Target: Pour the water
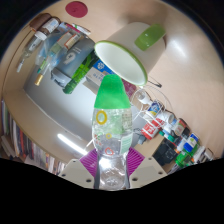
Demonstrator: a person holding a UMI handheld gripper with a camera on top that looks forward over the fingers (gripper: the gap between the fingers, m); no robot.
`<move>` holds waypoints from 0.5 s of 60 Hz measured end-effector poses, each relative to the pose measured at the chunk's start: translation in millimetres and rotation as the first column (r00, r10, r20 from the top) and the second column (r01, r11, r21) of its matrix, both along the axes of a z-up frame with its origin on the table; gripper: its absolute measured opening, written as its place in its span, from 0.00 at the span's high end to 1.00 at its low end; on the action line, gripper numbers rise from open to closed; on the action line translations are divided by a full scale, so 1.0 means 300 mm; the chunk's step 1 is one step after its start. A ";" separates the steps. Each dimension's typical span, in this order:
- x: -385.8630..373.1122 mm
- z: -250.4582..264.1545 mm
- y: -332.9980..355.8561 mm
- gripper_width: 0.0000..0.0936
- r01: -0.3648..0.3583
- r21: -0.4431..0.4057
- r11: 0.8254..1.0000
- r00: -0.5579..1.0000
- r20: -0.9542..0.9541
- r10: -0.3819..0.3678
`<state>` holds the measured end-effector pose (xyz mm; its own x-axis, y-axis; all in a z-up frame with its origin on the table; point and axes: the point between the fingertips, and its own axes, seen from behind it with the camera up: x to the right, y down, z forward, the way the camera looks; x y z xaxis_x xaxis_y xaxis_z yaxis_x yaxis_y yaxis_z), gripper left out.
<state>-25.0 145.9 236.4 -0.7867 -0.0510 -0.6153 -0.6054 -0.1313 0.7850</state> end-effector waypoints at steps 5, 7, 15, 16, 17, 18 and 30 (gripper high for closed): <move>0.004 0.002 -0.003 0.63 -0.009 0.004 1.000 1.000 0.008 0.009; 0.004 -0.001 -0.005 0.63 -0.016 0.005 1.000 0.999 0.033 0.016; -0.031 0.092 -0.023 0.63 -0.090 0.084 0.992 0.949 0.308 0.060; -0.035 0.108 -0.028 0.63 -0.106 0.094 0.990 0.929 0.365 0.065; -0.034 0.126 -0.033 0.63 -0.121 0.103 0.987 0.903 0.425 0.067; -0.031 0.146 -0.037 0.63 -0.135 0.112 0.984 0.870 0.489 0.063; 0.337 0.413 -0.096 0.63 -0.094 0.230 0.969 0.040 0.973 -0.227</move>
<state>76.2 117.2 360.4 0.5857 0.1913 -0.7876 -0.7924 -0.0690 -0.6061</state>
